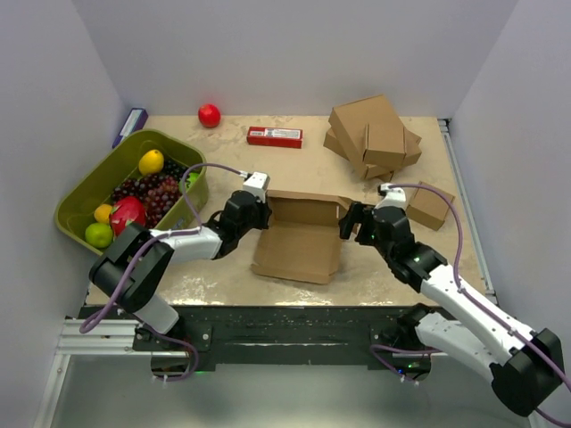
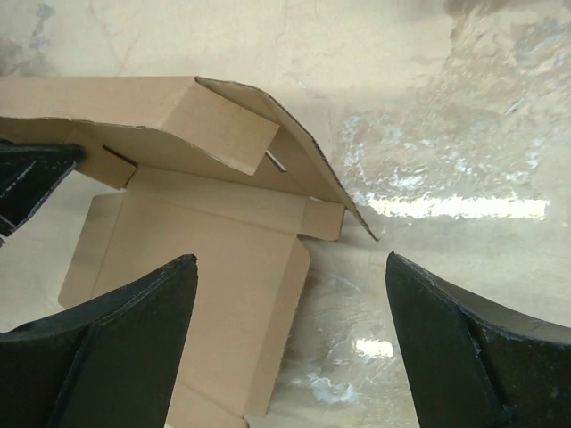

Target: Fold the paper box

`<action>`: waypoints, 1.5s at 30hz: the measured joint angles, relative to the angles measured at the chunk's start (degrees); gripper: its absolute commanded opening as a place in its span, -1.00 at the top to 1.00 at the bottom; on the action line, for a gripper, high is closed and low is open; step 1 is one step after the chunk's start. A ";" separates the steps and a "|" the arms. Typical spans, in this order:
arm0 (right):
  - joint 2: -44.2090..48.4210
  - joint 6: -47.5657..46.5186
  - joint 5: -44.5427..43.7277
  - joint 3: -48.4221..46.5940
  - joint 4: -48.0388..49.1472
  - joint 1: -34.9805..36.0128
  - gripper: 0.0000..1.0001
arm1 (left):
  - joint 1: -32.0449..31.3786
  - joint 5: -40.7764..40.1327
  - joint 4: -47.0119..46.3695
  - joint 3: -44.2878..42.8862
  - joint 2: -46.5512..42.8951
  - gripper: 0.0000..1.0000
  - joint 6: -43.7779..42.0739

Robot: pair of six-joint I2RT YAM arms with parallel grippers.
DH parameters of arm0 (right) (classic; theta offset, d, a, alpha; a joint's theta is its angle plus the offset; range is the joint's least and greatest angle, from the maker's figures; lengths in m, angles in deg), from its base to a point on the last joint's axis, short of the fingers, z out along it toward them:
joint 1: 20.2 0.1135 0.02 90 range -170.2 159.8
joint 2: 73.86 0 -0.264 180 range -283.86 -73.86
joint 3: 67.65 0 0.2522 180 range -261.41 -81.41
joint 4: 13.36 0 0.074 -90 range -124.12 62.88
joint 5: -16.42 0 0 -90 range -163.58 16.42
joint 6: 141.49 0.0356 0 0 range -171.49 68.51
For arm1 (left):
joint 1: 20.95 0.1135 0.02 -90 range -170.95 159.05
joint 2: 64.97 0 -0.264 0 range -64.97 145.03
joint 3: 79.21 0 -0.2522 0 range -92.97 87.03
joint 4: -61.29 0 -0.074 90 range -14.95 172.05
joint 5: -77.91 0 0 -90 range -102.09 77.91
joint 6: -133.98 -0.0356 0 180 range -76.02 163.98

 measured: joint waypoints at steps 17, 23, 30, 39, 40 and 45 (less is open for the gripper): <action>-7.30 -7.08 -0.87 -0.04 5.51 -0.55 -0.19 | 0.98 3.76 2.82 0.00 -1.51 1.00 -2.58; -7.34 -9.09 -0.24 0.42 9.51 -0.55 0.10 | 1.03 4.46 2.69 0.00 -1.51 1.00 -3.82; -7.48 -9.92 0.79 1.29 11.45 -0.59 0.38 | 1.09 4.42 2.51 0.02 -1.51 1.00 -3.91; -10.21 -10.08 0.70 2.10 13.92 -0.70 0.50 | 1.09 4.44 2.43 0.02 -1.51 1.00 -5.40; -10.69 -10.08 0.63 2.21 14.25 -0.72 0.52 | 1.09 4.44 2.40 0.02 -1.51 1.00 -5.62; -12.07 -10.12 -0.04 2.69 15.28 -0.74 0.90 | 1.14 4.46 1.49 0.55 -1.62 1.00 -6.88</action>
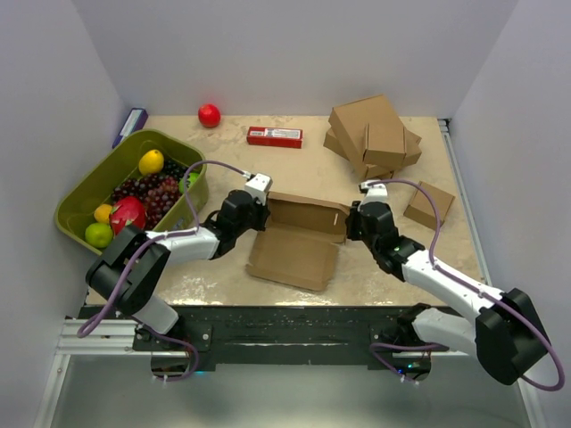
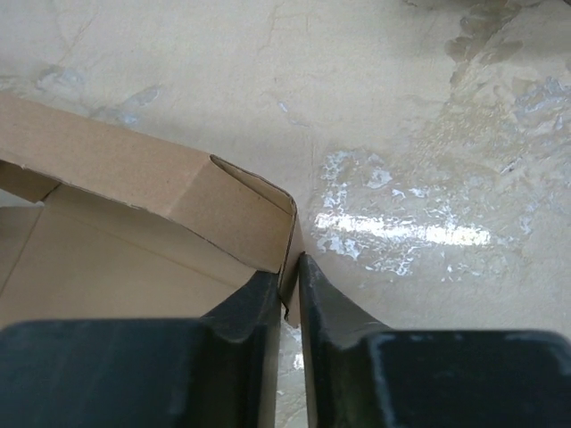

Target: Fold the paper box

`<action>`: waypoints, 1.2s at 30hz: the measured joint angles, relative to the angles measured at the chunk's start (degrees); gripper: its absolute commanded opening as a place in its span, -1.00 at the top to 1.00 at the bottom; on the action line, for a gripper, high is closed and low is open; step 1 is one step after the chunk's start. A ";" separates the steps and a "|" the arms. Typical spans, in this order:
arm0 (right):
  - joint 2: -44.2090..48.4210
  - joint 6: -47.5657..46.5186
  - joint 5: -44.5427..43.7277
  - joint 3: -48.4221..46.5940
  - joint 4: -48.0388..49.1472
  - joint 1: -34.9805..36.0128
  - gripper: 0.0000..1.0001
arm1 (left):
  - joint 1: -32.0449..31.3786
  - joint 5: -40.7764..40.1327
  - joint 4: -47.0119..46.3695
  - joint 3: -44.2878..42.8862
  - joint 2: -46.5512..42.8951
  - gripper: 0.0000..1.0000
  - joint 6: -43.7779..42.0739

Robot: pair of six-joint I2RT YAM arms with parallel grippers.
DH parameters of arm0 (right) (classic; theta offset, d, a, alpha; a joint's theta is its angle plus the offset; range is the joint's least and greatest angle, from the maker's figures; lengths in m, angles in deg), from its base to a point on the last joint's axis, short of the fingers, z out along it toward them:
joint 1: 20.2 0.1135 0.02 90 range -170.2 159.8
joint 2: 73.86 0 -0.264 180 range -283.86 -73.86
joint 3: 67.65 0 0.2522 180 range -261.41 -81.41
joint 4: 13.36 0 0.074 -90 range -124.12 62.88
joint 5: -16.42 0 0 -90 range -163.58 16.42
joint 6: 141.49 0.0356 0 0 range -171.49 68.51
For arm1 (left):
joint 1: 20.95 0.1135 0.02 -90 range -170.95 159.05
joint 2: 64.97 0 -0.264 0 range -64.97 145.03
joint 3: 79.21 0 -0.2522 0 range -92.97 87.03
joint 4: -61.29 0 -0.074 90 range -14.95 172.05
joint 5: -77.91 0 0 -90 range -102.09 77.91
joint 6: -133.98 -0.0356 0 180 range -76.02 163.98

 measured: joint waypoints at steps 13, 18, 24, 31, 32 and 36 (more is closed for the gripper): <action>0.42 -0.09 -0.48 1.11 1.18 0.04 1.00 | -0.17 -4.00 -1.18 0.55 0.02 1.00 0.59; 1.14 0.09 -0.48 1.70 1.27 0.11 1.00 | -2.14 -8.76 -1.07 0.55 0.02 1.00 0.74; 1.29 0.24 -0.09 1.99 1.64 0.22 1.00 | -3.15 -12.72 -1.05 0.52 0.35 1.00 1.55; 1.51 0.33 0.98 2.12 1.84 0.37 1.00 | -3.80 -16.28 -0.46 0.28 0.39 1.00 1.53; 1.51 0.35 1.05 2.14 1.86 0.44 1.00 | -3.87 -16.72 -0.31 0.24 0.39 1.00 1.53; 1.51 0.57 1.60 2.21 1.99 0.50 1.00 | -3.98 -17.94 -0.04 0.17 0.39 1.00 1.53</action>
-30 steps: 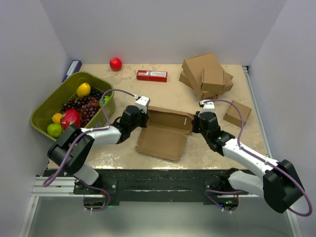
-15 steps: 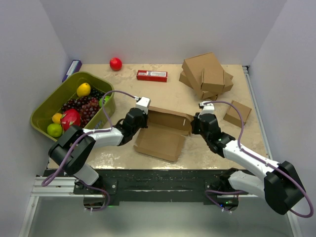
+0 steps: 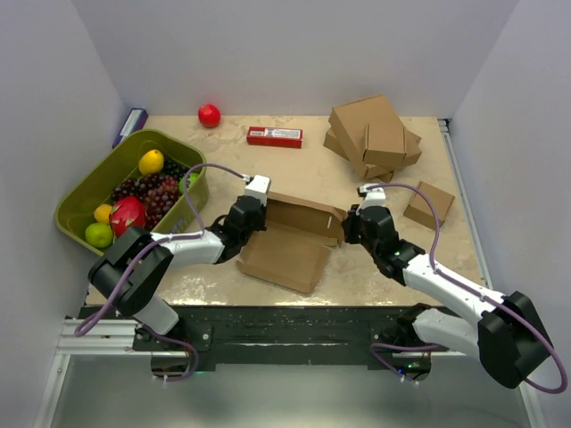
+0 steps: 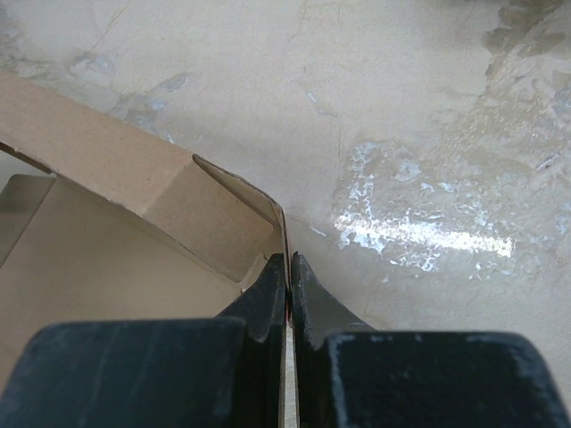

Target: Fold the paper box

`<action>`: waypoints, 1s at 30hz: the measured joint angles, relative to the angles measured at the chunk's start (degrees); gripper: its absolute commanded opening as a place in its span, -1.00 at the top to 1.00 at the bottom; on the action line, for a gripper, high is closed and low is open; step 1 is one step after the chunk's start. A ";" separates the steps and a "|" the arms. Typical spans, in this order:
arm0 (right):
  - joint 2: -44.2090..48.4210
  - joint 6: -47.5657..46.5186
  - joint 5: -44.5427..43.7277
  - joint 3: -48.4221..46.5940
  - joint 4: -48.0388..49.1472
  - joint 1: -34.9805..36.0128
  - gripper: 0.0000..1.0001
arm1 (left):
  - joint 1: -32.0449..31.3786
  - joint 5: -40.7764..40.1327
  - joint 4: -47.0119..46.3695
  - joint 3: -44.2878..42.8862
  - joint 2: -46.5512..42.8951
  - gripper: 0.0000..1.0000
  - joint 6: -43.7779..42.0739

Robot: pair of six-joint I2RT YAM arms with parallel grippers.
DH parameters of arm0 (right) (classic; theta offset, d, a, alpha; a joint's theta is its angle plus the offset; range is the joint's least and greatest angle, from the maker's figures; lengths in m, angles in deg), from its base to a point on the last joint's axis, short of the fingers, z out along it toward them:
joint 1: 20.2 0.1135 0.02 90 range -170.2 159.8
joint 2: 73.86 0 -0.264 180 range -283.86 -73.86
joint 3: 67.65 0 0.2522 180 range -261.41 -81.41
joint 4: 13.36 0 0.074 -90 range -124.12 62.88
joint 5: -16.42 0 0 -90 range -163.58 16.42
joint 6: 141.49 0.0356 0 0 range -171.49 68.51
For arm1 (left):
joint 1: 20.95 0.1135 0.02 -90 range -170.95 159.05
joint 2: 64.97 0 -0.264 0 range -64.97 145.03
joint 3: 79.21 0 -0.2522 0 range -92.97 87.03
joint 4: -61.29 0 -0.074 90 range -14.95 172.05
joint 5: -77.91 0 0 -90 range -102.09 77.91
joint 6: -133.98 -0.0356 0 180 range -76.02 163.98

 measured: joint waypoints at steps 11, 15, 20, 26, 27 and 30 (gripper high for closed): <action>0.00 0.11 0.57 0.02 0.02 0.00 1.00 | -0.90 -2.12 -0.20 0.00 0.28 1.00 -0.02; -0.07 0.11 0.11 0.02 -0.02 -0.07 0.91 | -1.70 -2.08 -0.72 0.02 0.28 0.64 -0.04; -0.22 0.13 -0.94 0.02 -0.28 -0.26 0.74 | -3.02 -1.77 -0.42 0.02 0.13 0.21 0.02; -0.15 0.13 -1.36 0.02 -0.24 -0.31 0.63 | -3.34 -0.76 -0.15 1.42 -3.19 -0.08 -0.02; -0.15 0.13 -1.36 0.02 -0.24 -0.31 0.59 | -3.34 -0.59 -0.17 1.97 -4.07 -0.14 -0.02; -0.09 0.15 -1.33 0.02 -0.24 -0.33 0.37 | -3.34 0.11 -0.20 3.74 -6.69 -0.36 -0.11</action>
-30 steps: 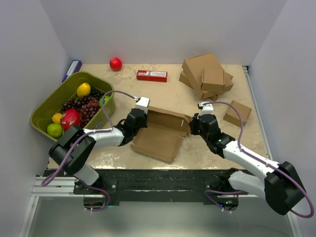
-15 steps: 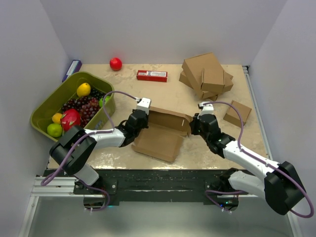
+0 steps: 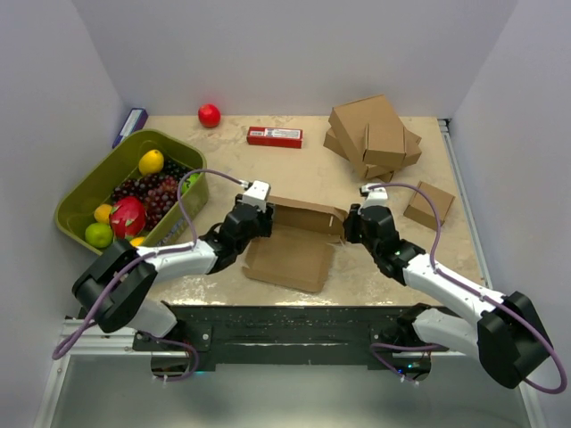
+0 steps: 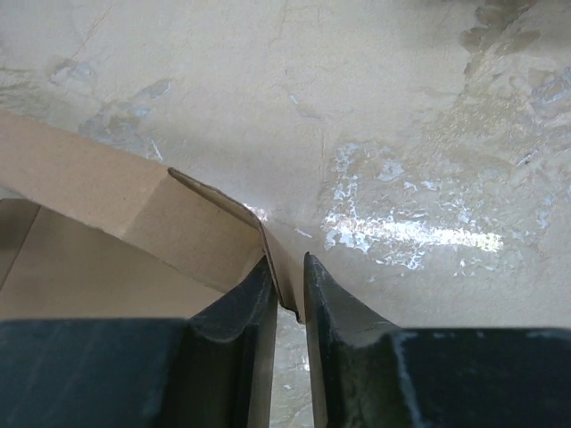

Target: Fold the paper box

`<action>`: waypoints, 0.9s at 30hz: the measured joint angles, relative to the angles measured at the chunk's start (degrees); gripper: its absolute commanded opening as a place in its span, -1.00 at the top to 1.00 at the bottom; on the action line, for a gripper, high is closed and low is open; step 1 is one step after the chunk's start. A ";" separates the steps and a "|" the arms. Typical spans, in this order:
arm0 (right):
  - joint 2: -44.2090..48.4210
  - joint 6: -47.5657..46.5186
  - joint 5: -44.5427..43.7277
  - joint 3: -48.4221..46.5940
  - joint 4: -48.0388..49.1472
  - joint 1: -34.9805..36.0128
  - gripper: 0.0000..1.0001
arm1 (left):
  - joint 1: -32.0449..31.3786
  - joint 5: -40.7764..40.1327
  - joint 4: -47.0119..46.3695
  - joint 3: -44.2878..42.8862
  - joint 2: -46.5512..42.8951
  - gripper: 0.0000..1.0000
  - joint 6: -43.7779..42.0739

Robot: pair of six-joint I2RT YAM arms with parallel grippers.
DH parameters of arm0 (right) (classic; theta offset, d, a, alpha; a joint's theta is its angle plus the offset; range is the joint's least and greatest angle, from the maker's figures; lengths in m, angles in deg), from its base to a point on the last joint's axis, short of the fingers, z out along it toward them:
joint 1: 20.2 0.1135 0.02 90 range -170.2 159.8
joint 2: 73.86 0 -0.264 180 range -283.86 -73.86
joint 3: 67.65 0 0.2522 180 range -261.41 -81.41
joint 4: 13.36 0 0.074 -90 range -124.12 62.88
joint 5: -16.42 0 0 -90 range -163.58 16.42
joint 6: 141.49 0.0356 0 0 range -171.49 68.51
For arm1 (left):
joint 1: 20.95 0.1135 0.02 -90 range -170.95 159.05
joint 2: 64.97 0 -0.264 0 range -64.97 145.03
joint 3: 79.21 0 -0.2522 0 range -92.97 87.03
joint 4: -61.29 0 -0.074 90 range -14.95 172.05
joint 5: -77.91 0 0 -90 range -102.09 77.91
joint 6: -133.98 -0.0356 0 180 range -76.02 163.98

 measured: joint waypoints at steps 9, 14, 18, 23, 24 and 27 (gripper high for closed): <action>1.73 0.15 -0.63 0.02 -0.39 -0.02 -0.57 | 0.00 1.07 0.61 4.92 -7.87 -0.63 0.09; 5.03 0.39 -1.01 0.02 -1.57 -0.02 -0.63 | 0.00 3.91 2.91 6.10 -13.55 -0.70 0.28; 8.92 0.66 -1.03 0.02 -3.87 -0.02 -0.64 | 0.02 7.28 6.58 6.32 -20.00 -0.81 0.59; 13.60 1.66 -0.85 -0.81 -8.72 -0.02 -0.63 | 2.78 13.25 14.29 5.20 -26.58 -0.97 3.45; 14.45 2.01 -0.76 -1.49 -10.03 -0.02 -0.63 | 4.28 14.91 16.61 4.33 -27.56 -0.99 4.17; 15.91 3.98 0.72 -4.33 -12.11 -0.02 -0.62 | 10.34 21.42 22.91 -0.46 -28.59 -0.98 5.38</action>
